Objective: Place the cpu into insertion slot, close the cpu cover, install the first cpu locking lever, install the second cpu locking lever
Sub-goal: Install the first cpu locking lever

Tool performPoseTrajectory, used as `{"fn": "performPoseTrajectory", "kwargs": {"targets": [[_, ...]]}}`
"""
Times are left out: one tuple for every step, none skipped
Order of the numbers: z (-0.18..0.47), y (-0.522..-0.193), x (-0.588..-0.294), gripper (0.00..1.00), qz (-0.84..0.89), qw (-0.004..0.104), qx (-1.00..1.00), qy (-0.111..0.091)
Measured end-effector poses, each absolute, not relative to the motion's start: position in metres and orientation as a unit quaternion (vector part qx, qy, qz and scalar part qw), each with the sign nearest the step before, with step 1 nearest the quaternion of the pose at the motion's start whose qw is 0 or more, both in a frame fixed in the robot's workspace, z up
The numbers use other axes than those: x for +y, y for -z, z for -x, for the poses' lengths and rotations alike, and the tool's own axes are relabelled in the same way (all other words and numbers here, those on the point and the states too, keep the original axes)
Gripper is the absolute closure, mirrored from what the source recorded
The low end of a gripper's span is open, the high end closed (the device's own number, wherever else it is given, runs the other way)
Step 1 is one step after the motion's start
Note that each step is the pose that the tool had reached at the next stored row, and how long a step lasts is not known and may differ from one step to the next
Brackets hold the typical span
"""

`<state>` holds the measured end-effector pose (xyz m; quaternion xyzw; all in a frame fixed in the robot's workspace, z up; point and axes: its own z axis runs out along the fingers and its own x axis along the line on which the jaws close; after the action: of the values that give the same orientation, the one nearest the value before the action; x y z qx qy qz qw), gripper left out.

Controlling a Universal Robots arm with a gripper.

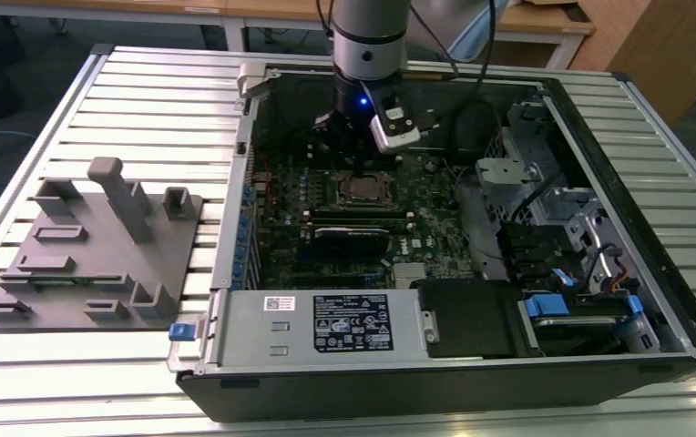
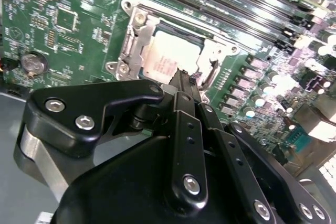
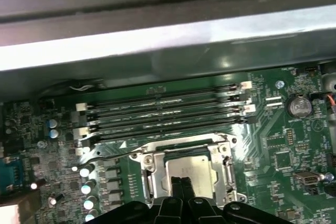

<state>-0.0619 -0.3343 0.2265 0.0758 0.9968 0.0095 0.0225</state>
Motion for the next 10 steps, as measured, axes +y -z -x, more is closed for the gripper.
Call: {"fn": "performPoseTrajectory", "kwargs": {"targets": [[0.0638, -0.2265, -0.3343, 0.90, -0.076, 0.022, 0.997, -0.009], [0.0657, -0.2264, -0.3343, 0.90, -0.076, 0.022, 0.997, -0.010], [0.0677, -0.2264, -0.3343, 0.90, -0.076, 0.022, 0.997, -0.010], [0.0696, -0.2263, -0.3343, 0.90, -0.076, 0.022, 0.997, -0.010], [0.0713, -0.2262, -0.3343, 0.90, -0.076, 0.022, 0.997, -0.010], [0.0724, -0.2262, -0.3342, 0.90, -0.076, 0.022, 0.997, -0.010], [0.0725, -0.2262, -0.3342, 0.90, -0.076, 0.023, 0.997, -0.010], [0.0725, -0.2262, -0.3342, 0.90, -0.076, 0.022, 0.997, -0.010], [0.0725, -0.2262, -0.3342, 0.90, -0.076, 0.022, 0.997, -0.010], [0.0726, -0.2263, -0.3343, 0.90, -0.076, 0.022, 0.997, -0.009]]}}
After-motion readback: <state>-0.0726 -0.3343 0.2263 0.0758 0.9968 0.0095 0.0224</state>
